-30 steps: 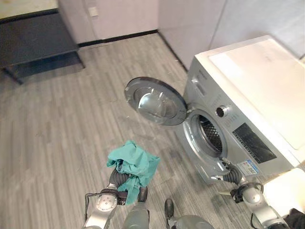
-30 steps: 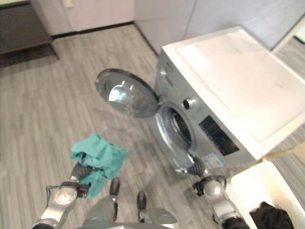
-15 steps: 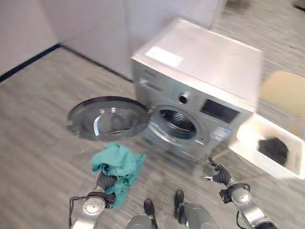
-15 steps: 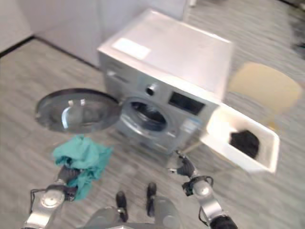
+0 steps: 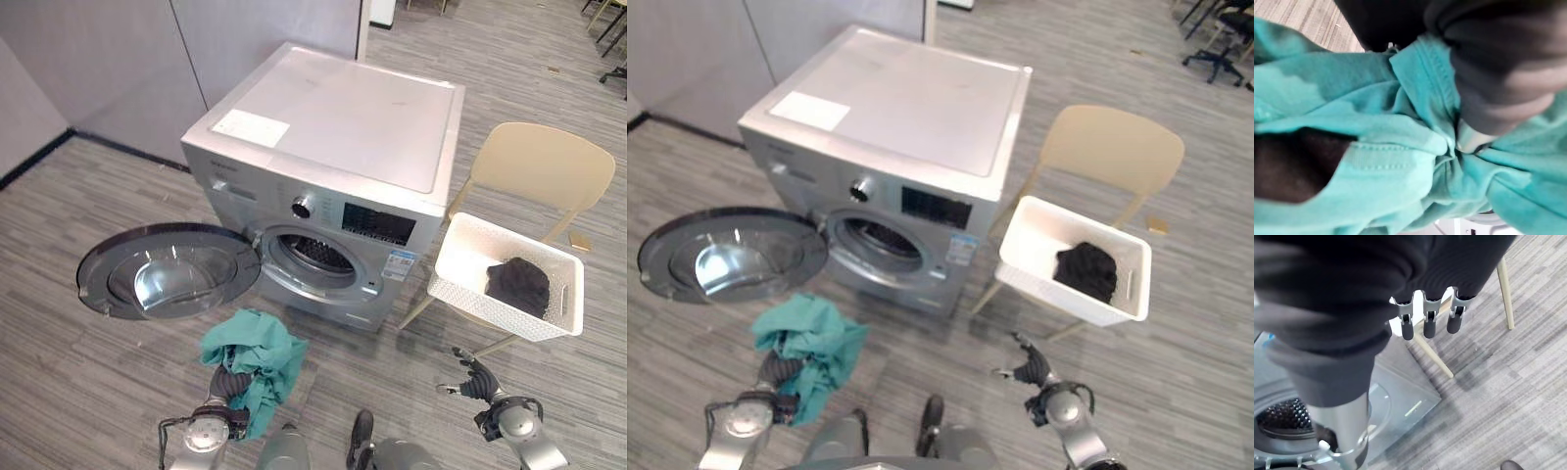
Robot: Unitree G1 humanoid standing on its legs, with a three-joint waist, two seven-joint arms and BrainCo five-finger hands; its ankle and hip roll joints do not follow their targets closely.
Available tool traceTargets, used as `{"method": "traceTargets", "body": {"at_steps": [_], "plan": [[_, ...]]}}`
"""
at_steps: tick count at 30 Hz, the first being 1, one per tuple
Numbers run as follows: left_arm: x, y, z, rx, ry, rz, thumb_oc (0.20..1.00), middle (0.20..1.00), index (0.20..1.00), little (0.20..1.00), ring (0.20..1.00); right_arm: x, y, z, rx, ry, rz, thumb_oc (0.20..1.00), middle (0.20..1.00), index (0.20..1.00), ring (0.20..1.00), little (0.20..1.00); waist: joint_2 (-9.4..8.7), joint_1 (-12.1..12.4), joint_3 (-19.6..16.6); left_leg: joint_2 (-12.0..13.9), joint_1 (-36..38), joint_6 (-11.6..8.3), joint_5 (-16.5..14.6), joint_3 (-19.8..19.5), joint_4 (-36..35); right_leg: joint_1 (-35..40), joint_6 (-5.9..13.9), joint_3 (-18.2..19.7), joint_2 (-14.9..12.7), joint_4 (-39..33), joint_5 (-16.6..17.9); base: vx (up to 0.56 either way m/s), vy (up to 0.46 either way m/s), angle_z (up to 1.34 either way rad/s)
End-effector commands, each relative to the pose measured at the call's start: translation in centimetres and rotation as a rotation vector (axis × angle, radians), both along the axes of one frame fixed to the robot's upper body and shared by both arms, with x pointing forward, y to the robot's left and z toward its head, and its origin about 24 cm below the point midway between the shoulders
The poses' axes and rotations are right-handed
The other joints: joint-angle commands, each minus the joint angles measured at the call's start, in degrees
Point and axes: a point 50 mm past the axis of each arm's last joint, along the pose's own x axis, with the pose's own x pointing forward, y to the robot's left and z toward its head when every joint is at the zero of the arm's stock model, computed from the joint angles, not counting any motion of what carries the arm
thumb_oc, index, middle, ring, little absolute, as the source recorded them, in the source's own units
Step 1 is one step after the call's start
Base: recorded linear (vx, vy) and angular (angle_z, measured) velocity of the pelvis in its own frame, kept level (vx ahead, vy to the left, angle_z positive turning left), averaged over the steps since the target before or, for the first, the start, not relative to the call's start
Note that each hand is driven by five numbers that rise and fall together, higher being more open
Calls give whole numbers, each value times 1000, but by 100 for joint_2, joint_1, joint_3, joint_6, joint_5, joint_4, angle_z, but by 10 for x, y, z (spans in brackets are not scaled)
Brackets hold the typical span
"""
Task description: Grab the laundry basket,head to the washer,open it,put in the laundry and shut it.
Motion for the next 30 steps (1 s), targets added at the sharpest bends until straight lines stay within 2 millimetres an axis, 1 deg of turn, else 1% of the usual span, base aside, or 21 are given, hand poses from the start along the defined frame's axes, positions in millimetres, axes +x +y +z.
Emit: {"method": "traceTargets", "body": {"at_steps": [1,3,4,6,7,8,10,12,15,17,18,20,21,22,23,24,25,26,27,28,30], "plan": [[17,11,23,18,-149,38,200,200,200,200,200,17,-5,15,-14,-91,12,1000,1000,1000,1000,1000,-74,212,26,-434,-57,119,65,-57,-57,297,693,104,31,-299,-38,106,0,-49],[16,14,22,18,-147,56,200,200,200,200,200,14,-6,11,-16,-76,1,1000,1000,1000,1000,1000,-49,276,71,-412,-343,54,428,32,-170,439,683,103,74,-309,-113,132,11,-40],[14,16,21,13,-144,78,200,200,200,200,200,13,-6,10,-18,-72,-7,1000,1000,1000,1000,1000,18,366,85,-294,-463,46,759,255,-455,578,641,126,162,-298,-210,166,40,-11],[12,17,20,16,-140,94,200,200,200,200,200,12,-7,9,-19,-71,-13,1000,1000,1000,1000,1000,59,409,76,-225,-419,21,951,326,-730,662,637,127,217,-291,-274,167,48,-3],[12,19,18,19,-131,112,200,200,200,200,200,10,-8,7,-26,-63,-27,1000,1000,1000,1000,1000,129,447,57,-87,-396,-26,1223,437,-1134,771,611,111,283,-240,-399,122,41,-12],[12,19,18,19,-131,113,200,200,200,200,200,10,-8,7,-26,-63,-27,1000,1000,1000,1000,1000,125,451,62,-91,-375,-27,1238,442,-1164,775,611,116,279,-236,-403,259,102,-3],[14,20,16,33,-119,124,200,200,200,200,200,4,-10,3,-29,-50,-60,1000,1000,1000,1000,1000,145,371,32,258,-374,-76,1427,815,-1639,985,600,-3,228,-58,-697,328,141,8],[17,19,18,42,-128,113,200,200,200,200,200,1,-10,0,-31,-37,-66,1000,1000,1000,1000,1000,136,358,-11,408,-389,-103,1559,872,-1737,1093,608,-31,211,-5,-790,285,113,27],[19,19,20,42,-135,109,200,200,200,200,200,2,-8,-1,-26,-35,-74,1000,1000,1000,1000,1000,84,387,-1,509,-530,-148,1581,739,-1594,1172,613,1,152,51,-865,210,89,17],[18,19,21,37,-137,108,200,200,200,200,200,4,-5,-1,-16,-38,-67,1000,1000,1000,1000,1000,33,478,-20,570,-605,-207,1526,269,-1237,1302,663,125,65,93,-940,287,149,7],[19,17,19,29,-127,94,200,200,200,200,200,2,-5,-3,-22,-26,-66,1000,1000,1000,1000,1000,77,432,-82,618,-590,-215,1446,115,-1018,1336,723,172,-58,211,-1043,318,272,-6],[22,15,18,29,-115,72,200,200,200,200,200,6,-5,-4,-32,-16,-52,1000,1000,1000,1000,1000,103,430,-71,477,-556,-115,1183,56,-705,1152,844,320,-292,714,-1012,204,285,-19],[23,14,18,39,-110,49,200,200,200,200,200,9,-3,-3,-38,-20,-41,1000,1000,1000,1000,1000,124,398,-54,459,-500,-60,1092,99,-688,937,899,415,-390,1092,-937,68,160,-28],[24,14,18,39,-110,48,200,200,200,200,200,10,-4,-3,-39,-20,-41,1000,1000,1000,1000,1000,133,405,-67,471,-515,-60,1105,102,-697,915,896,422,-379,1089,-924,1,206,-67],[26,14,20,72,-108,4,200,200,200,200,200,16,2,-2,-42,-32,-24,1000,1000,1000,1000,1000,132,370,-2,458,-327,57,941,355,-701,384,1004,466,-515,1677,-734,-46,153,-92],[27,15,22,80,-114,-7,200,200,200,200,200,19,4,0,-41,-41,-15,1000,1000,1000,1000,1000,148,363,41,485,-211,81,925,465,-754,54,1037,422,-550,1909,-602,-70,175,-108],[29,14,25,78,-126,-8,200,200,200,200,200,23,6,3,-39,-56,-9,1000,1000,1000,1000,1000,180,349,60,534,-100,75,907,571,-842,-206,1038,227,-579,1873,-521,-50,50,-136],[29,14,25,78,-127,-8,200,200,200,200,200,23,6,3,-39,-56,-9,1000,1000,1000,1000,1000,176,357,62,532,-90,74,909,582,-854,-214,1038,237,-582,1887,-529,-23,-23,-124],[28,17,24,97,-109,-11,200,200,200,200,200,19,4,-1,-57,-33,-19,1000,1000,1000,1000,1000,112,335,125,513,-73,77,864,657,-845,-179,969,107,-455,1568,-576,-46,-79,-98],[33,15,31,101,-153,-30,200,200,200,200,200,21,4,2,-34,-56,-29,1000,1000,1000,1000,1000,103,297,170,504,-122,93,838,655,-779,-131,1013,42,-479,1428,-544,-42,-123,-28],[35,7,31,86,-159,-52,200,200,200,200,200,20,4,2,-12,-58,-41,1000,1000,1000,1000,1000,49,242,210,486,-254,67,893,634,-658,-25,829,182,-296,1189,-690,-21,-113,13]]}}
